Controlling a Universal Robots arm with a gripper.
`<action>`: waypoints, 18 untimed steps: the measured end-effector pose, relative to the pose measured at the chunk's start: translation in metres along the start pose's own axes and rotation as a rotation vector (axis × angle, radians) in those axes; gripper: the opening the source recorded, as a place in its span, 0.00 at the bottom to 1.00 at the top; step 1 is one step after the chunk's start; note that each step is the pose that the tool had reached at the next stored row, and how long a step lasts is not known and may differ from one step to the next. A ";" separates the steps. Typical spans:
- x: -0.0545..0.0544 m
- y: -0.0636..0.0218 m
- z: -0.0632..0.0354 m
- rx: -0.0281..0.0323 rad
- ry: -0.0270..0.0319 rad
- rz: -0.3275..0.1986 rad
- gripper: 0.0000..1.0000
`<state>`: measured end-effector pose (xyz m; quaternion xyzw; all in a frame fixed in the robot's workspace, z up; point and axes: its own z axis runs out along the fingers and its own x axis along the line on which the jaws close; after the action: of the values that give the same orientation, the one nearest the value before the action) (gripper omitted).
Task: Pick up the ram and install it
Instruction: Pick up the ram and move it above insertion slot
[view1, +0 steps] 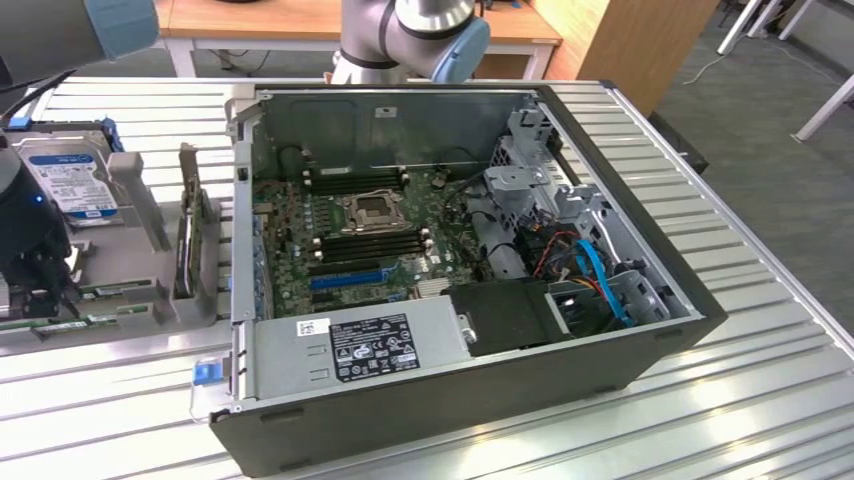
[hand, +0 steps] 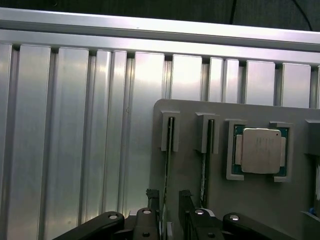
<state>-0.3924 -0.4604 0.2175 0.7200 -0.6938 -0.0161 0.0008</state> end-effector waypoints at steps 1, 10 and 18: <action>0.000 0.0000 0.0008 0.0001 -0.0009 0.000 0.29; 0.002 -0.0002 0.0079 0.0006 -0.0113 0.000 0.29; 0.002 -0.0004 0.0088 0.0008 -0.0167 0.000 0.29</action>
<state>-0.3921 -0.4620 0.2087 0.7199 -0.6937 -0.0218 -0.0052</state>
